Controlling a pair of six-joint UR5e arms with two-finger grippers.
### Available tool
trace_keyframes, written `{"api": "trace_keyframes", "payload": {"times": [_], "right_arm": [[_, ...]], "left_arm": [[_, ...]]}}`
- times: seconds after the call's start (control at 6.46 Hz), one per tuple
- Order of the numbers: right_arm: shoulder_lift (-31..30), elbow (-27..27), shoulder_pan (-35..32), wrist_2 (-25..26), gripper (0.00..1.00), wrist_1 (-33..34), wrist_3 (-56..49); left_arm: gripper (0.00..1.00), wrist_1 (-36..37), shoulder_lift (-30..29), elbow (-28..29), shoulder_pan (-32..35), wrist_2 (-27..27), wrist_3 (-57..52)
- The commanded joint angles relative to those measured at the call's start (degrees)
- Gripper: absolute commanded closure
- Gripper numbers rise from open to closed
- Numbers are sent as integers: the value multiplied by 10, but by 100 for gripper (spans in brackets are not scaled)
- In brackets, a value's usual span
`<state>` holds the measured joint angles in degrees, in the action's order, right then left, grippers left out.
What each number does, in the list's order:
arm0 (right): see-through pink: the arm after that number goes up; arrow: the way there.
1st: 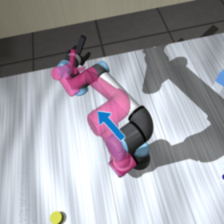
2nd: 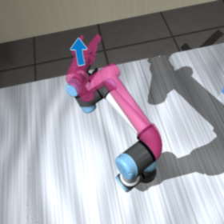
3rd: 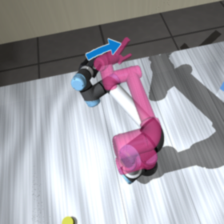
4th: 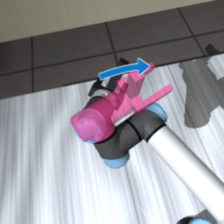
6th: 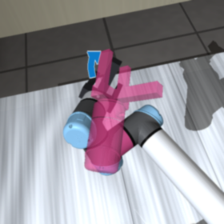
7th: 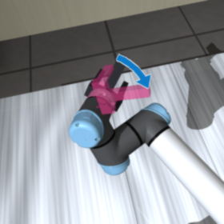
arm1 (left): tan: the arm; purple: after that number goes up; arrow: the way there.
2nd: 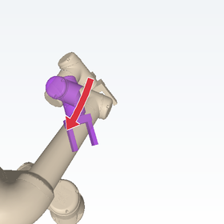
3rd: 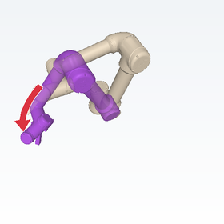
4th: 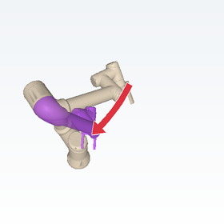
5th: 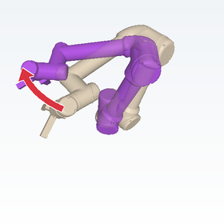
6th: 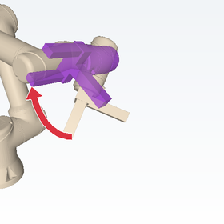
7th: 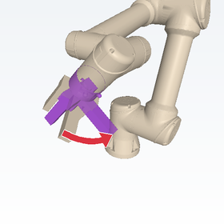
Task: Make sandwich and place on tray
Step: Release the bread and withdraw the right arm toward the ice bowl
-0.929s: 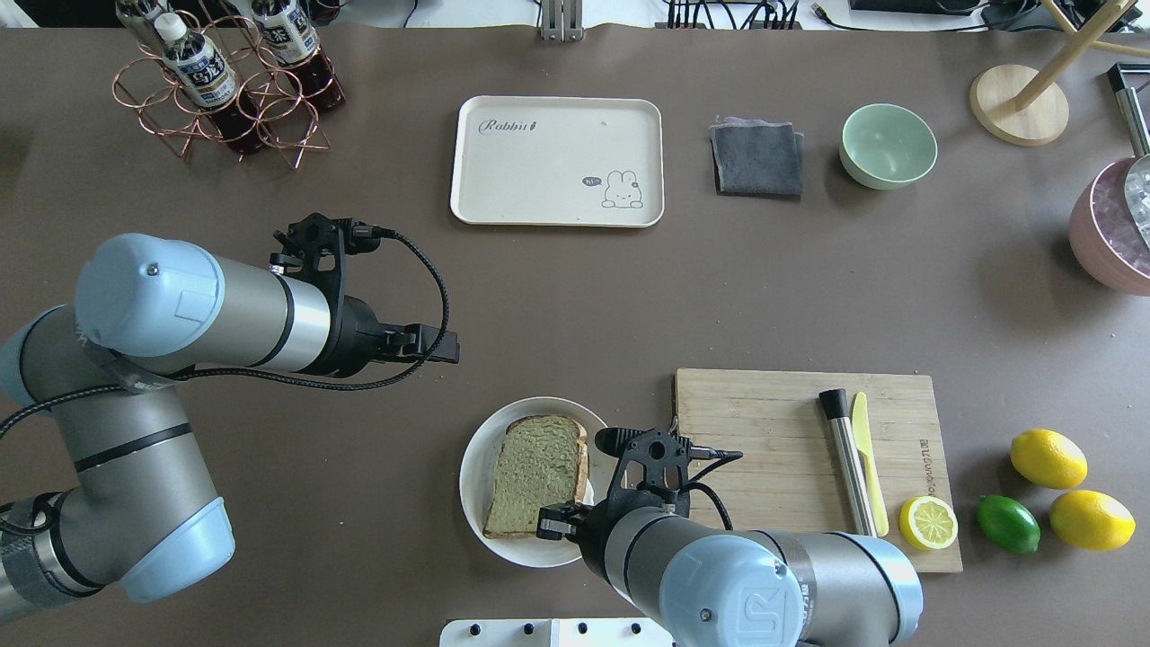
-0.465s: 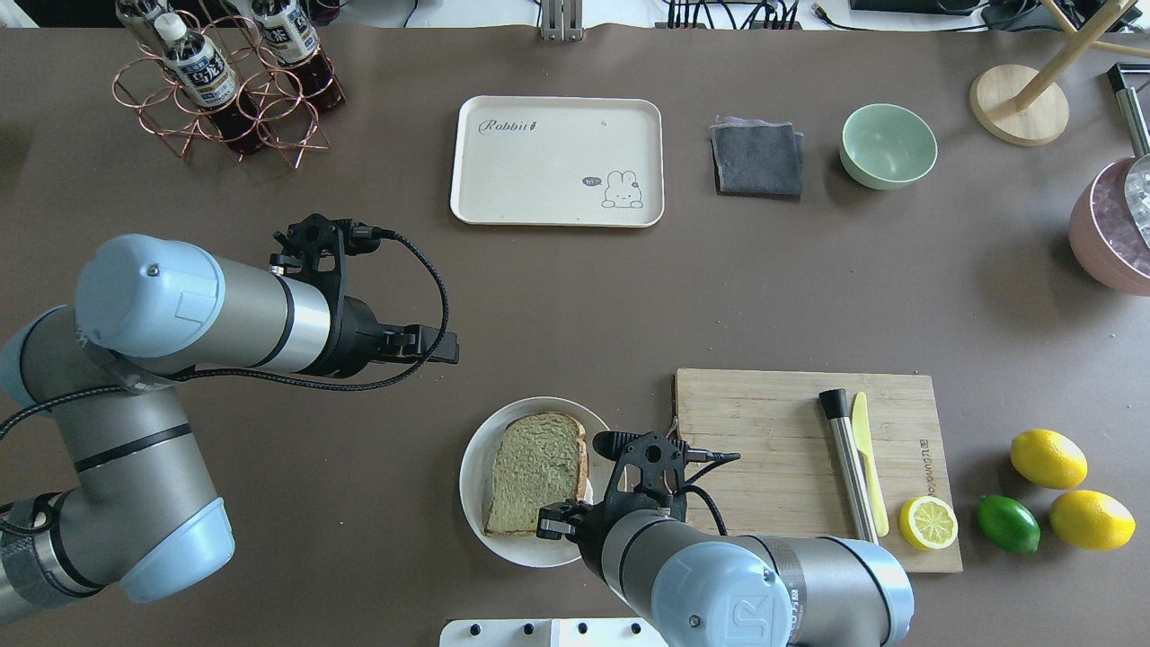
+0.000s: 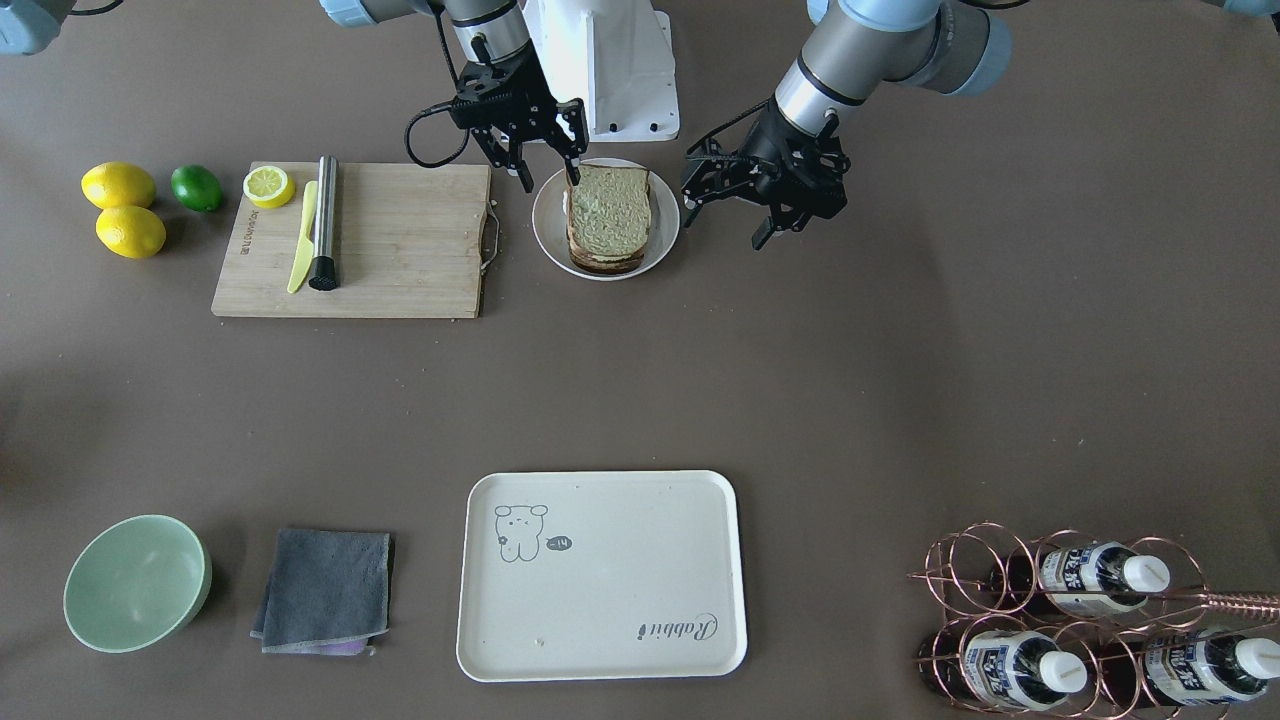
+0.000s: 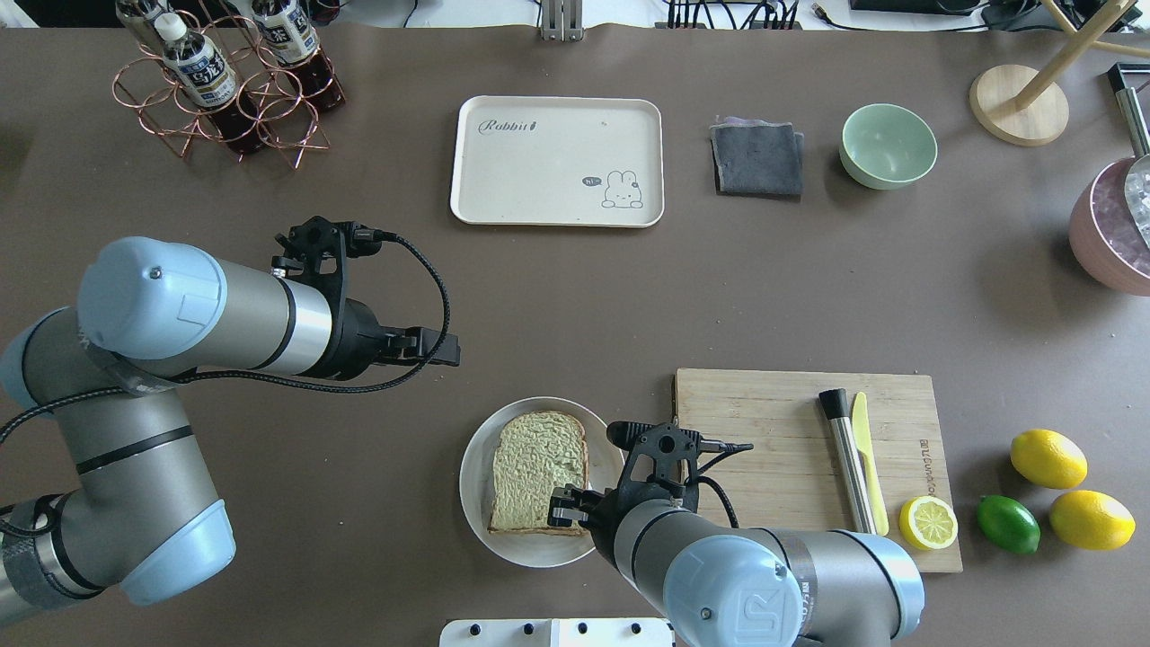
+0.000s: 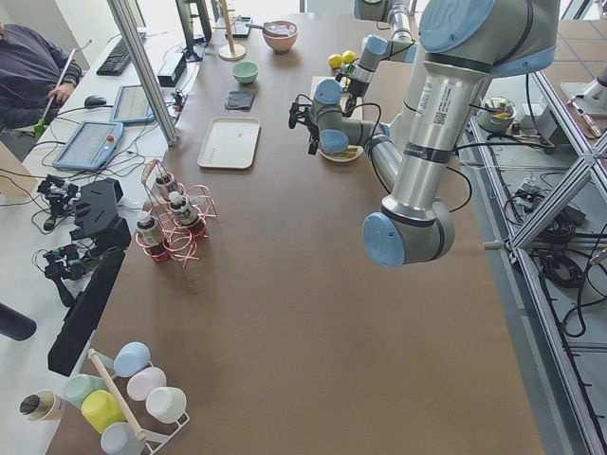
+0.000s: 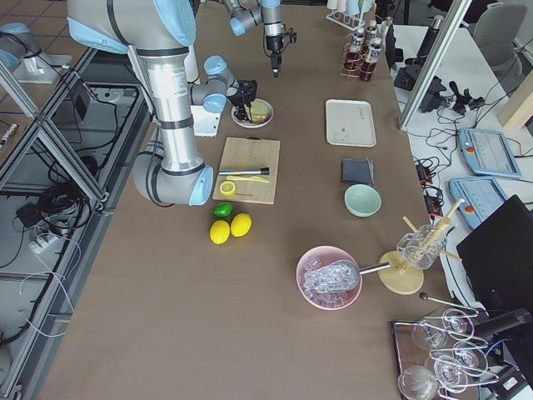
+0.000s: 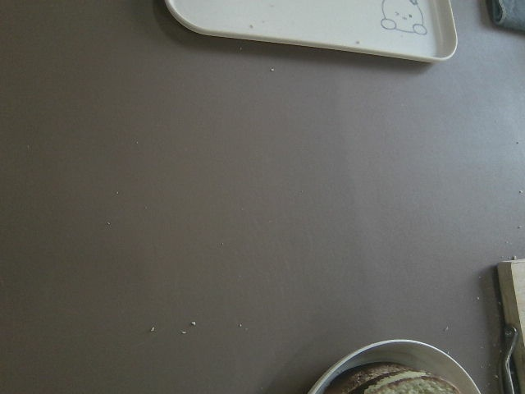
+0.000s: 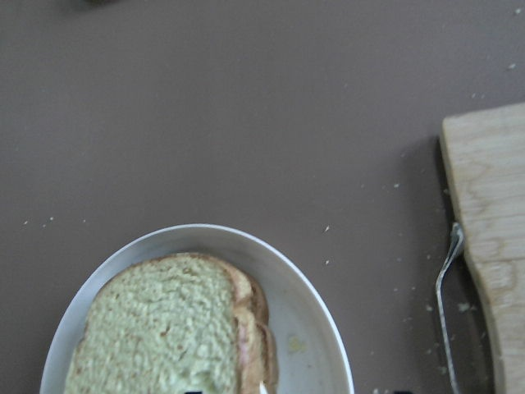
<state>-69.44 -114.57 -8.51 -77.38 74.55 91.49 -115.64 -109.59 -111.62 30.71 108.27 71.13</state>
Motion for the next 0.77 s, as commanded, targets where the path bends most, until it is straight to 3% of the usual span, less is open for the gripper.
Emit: {"api": "trace_keyframes", "payload": {"times": [0.0,0.15,0.31,0.62], "right_arm": [[-53,-9,-123,-108,0,21,-10],[-51,-3,-196,-134,0,64,-91],[-55,6,-298,-234,0,89,-182],[-90,35,-454,-364,0,94,-407]], "left_arm": [[1,1,2,0,-7,-4,2],[1,2,6,3,-18,-6,3],[1,2,16,0,-28,-5,3],[1,1,18,3,-59,-6,3]]}}
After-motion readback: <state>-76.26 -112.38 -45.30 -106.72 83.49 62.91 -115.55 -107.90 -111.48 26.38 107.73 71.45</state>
